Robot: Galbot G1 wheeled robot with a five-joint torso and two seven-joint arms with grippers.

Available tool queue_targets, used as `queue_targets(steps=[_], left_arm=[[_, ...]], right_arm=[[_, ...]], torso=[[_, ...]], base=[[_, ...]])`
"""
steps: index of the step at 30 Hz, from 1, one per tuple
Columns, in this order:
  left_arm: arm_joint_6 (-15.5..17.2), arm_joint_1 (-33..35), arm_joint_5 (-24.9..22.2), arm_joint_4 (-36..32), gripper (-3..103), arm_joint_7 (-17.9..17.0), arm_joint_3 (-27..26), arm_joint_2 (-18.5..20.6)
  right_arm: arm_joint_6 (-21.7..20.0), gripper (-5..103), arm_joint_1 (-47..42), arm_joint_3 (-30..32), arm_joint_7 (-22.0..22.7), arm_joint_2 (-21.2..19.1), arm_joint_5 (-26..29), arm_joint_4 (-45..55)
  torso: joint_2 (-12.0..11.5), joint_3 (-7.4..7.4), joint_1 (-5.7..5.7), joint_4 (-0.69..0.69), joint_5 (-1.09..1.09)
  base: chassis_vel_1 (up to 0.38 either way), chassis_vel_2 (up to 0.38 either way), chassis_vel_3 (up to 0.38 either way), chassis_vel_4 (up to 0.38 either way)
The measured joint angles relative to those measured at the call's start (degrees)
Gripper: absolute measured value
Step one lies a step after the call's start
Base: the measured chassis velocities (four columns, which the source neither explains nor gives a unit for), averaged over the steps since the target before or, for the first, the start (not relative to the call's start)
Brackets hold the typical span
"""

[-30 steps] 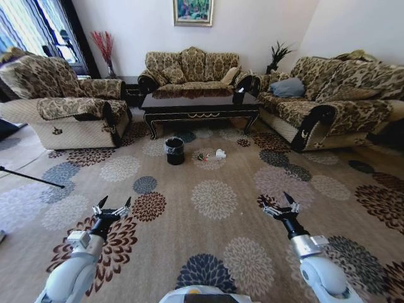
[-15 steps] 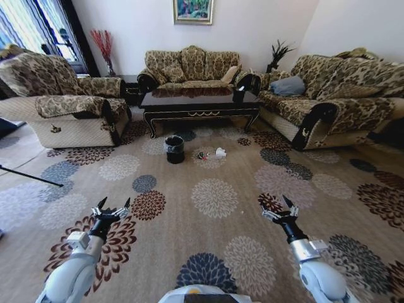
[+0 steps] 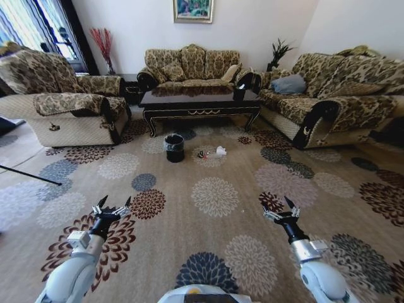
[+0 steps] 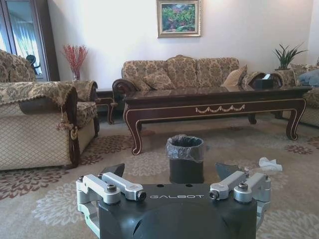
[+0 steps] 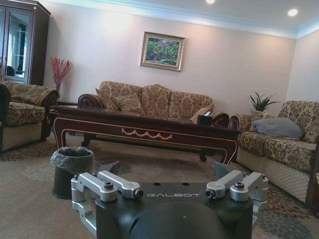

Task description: Move to the front of the table and pick up the trash from the floor, then place it into the trash bin.

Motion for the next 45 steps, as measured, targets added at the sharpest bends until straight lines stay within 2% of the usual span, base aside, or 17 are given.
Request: queue_targets(steps=[13, 22, 45], left_arm=[[0.0, 0.12, 0.02, -0.33, 100, -1.21, 0.46, -0.46], [1.34, 0.58, -1.08, -1.65, 100, -1.71, 0.86, -0.73], [0.37, 0.72, 0.42, -0.16, 100, -2.01, 0.71, -1.18]], right_arm=[[0.34, 100, 0.56, -0.35, -0.27, 0.31, -0.88, -0.4], [0.36, 100, 0.72, -0.33, -0.27, -0.01, -0.43, -0.46], [0.8, 100, -0.3, -0.26, -0.52, 0.82, -0.75, -0.14]], torso=[[-3.06, -1.99, -1.05, 0.0, 0.0], [-4.99, -3.26, -1.72, 0.01, 0.0], [-10.39, -7.07, -3.3, 0.01, 0.0]], base=[[0.0, 0.0, 0.0, 0.0], [0.0, 0.0, 0.0, 0.0], [0.0, 0.0, 0.0, 0.0]])
